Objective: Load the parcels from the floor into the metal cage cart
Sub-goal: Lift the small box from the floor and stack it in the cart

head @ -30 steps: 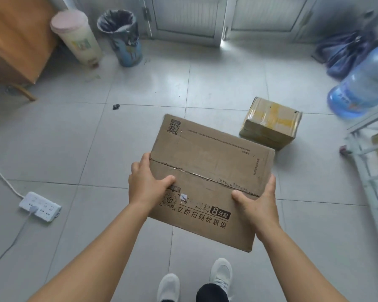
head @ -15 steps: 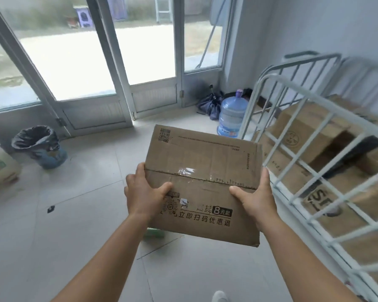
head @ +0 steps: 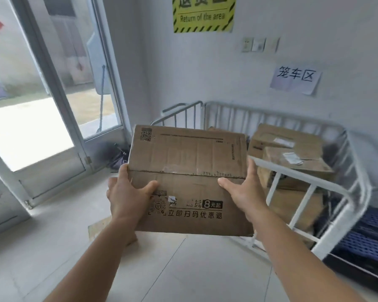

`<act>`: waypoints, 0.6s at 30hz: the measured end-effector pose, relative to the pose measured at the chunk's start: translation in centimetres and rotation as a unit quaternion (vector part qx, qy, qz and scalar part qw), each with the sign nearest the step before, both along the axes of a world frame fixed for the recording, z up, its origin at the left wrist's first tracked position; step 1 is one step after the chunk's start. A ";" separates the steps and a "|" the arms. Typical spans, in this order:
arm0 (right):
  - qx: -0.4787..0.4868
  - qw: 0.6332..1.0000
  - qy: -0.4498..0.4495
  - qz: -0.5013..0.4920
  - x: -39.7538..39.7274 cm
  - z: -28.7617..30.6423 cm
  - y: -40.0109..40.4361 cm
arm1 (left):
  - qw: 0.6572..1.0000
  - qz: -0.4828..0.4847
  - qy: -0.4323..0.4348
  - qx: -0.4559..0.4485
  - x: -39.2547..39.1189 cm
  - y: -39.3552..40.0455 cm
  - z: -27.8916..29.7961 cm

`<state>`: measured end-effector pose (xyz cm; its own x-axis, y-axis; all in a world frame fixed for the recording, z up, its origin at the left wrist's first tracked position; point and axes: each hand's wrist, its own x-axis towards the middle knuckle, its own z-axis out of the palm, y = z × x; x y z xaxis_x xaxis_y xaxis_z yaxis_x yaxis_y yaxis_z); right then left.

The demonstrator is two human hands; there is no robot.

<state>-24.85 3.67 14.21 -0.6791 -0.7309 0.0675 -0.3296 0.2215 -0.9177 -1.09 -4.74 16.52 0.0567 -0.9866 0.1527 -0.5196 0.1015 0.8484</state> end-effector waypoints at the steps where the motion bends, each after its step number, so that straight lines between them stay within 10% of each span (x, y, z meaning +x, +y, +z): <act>1: -0.004 1.000 0.004 -0.008 -1.9 0.8 0.2 | 1.000 -0.012 0.000 -0.006 -2.0 -0.3 0.8; 18: -0.046 0.989 0.053 -0.129 -31.0 9.0 0.1 | 0.986 -0.156 0.030 -0.045 -33.9 -6.1 8.2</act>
<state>-55.89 3.79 23.25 -0.8277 -0.5215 0.2070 -0.3687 0.2275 -0.9013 -34.99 -10.84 24.70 -0.2361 -0.9400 0.2462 -0.3997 0.3248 0.8572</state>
